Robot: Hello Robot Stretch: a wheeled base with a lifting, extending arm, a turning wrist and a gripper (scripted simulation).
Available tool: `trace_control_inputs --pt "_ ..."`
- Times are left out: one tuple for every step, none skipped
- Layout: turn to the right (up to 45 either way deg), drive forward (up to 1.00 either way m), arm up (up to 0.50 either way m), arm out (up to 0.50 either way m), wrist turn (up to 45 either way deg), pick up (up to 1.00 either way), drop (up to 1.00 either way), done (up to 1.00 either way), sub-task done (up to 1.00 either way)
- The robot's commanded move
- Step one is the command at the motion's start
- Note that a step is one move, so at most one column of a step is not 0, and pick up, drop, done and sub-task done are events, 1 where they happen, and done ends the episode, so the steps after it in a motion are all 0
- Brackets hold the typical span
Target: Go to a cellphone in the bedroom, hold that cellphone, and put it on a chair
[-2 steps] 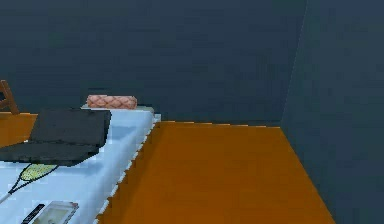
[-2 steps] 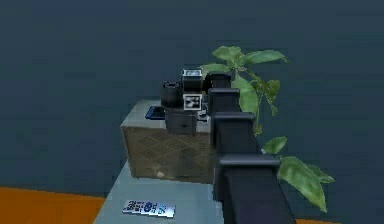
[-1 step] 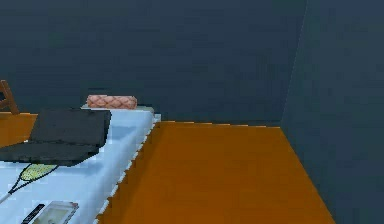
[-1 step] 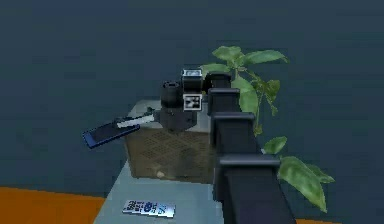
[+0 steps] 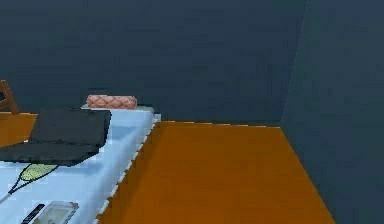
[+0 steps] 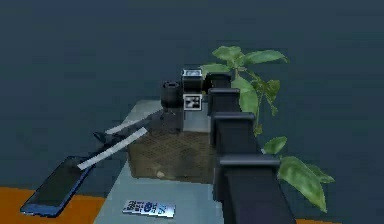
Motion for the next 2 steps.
trace_control_inputs --pt "0.0 0.00 0.00 0.00 -45.0 0.00 0.00 0.00 0.00" --pt "0.0 0.00 0.00 -0.22 0.0 0.00 0.00 0.00 0.00"
